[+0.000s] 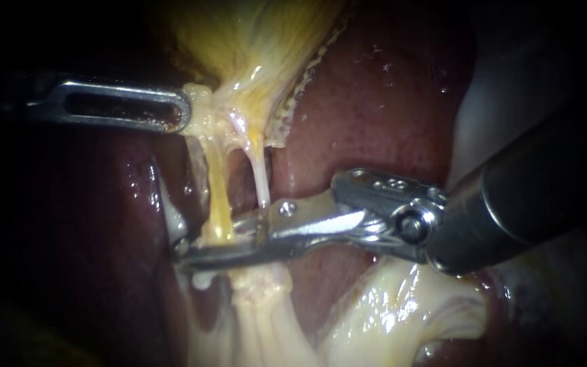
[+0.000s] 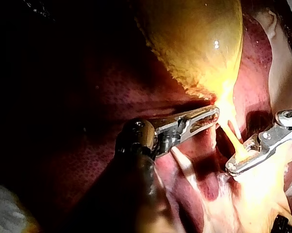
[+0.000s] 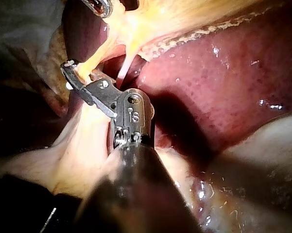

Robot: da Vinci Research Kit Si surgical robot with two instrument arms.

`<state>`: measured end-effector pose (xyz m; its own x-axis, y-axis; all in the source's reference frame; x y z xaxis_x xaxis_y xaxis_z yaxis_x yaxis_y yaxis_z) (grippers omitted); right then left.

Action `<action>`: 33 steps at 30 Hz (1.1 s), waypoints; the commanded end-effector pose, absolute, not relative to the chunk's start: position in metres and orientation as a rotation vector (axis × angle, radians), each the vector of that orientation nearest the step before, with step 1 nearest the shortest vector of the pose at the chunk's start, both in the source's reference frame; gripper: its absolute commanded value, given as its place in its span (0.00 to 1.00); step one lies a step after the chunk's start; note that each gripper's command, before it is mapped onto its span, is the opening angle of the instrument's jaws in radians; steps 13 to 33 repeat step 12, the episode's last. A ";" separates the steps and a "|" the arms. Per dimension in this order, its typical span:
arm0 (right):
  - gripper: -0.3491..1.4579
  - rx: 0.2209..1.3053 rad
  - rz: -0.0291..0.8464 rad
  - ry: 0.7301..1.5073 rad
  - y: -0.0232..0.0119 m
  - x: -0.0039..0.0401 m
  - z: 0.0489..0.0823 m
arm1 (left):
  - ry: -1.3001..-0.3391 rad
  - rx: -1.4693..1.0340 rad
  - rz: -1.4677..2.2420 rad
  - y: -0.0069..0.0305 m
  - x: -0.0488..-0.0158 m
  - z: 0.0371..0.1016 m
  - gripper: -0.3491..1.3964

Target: Clipping second clip left tube

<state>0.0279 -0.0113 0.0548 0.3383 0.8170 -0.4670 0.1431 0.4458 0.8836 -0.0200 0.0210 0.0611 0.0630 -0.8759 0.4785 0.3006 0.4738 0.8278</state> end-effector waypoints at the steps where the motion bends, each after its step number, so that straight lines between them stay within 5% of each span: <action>1: 0.00 1.043 0.560 1.165 -0.0113 0.0279 0.0549 | -1.188 0.611 -0.978 0.0210 -0.0200 0.0611 0.00; 33: 0.00 1.043 0.555 1.165 -0.0117 0.0280 0.0555 | -1.188 0.611 -0.978 0.0210 -0.0201 0.0611 0.00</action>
